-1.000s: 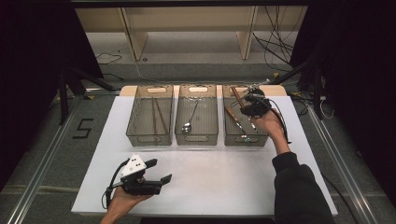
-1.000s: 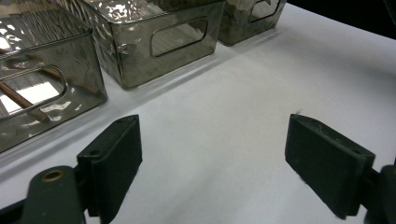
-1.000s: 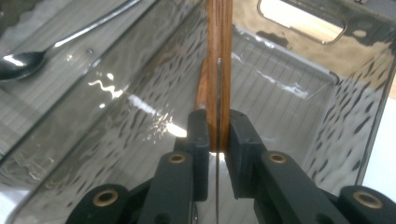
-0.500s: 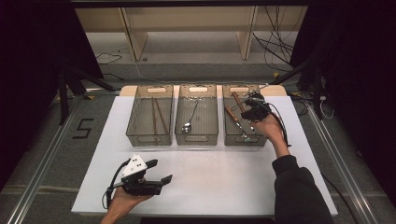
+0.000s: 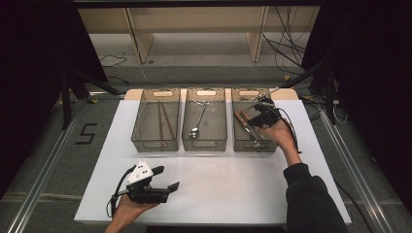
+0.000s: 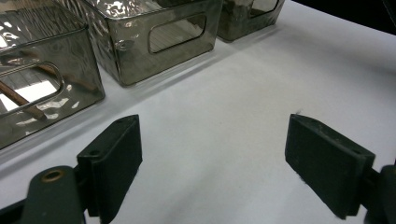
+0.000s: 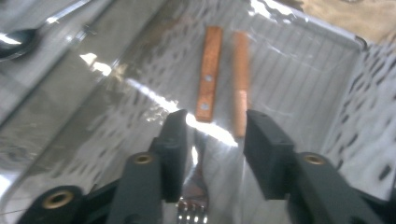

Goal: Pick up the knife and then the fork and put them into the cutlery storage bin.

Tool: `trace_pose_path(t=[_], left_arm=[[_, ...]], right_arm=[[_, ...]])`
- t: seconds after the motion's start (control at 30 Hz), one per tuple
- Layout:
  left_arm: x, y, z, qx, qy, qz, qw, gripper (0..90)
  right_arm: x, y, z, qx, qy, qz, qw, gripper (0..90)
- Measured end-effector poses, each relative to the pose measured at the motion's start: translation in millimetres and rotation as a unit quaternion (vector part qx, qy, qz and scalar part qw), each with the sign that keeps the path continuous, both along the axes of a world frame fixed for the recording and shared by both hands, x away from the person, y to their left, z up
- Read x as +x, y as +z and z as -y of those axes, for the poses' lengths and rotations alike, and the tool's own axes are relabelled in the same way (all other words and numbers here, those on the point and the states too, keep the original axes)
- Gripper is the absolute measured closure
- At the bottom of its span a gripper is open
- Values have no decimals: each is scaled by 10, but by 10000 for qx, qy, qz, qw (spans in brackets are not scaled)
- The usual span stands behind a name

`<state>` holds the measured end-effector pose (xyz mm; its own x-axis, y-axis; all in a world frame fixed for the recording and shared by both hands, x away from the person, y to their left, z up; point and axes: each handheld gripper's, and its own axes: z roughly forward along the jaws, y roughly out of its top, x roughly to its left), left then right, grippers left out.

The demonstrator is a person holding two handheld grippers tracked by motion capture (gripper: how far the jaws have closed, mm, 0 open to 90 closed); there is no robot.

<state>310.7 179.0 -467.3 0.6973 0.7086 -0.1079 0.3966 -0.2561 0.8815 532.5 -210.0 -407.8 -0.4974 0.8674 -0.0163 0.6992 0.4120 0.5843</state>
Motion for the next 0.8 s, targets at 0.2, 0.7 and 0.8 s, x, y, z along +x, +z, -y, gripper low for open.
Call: trace_pose_path(t=[0.2,0.7,0.8], left_arm=[[1,0,-3,-24,22,-1,10000,187],[24,-2,9,-42,40,-43,10000,187],[28,-5,14,-36,32,-44,10000,187]], right_arm=[[-128,47,-33,183,246,238,9992,501],[-1021,86,30,1514,939,1234,9762,360],[-1200,51,66,1716,1043,1328,9706,352]])
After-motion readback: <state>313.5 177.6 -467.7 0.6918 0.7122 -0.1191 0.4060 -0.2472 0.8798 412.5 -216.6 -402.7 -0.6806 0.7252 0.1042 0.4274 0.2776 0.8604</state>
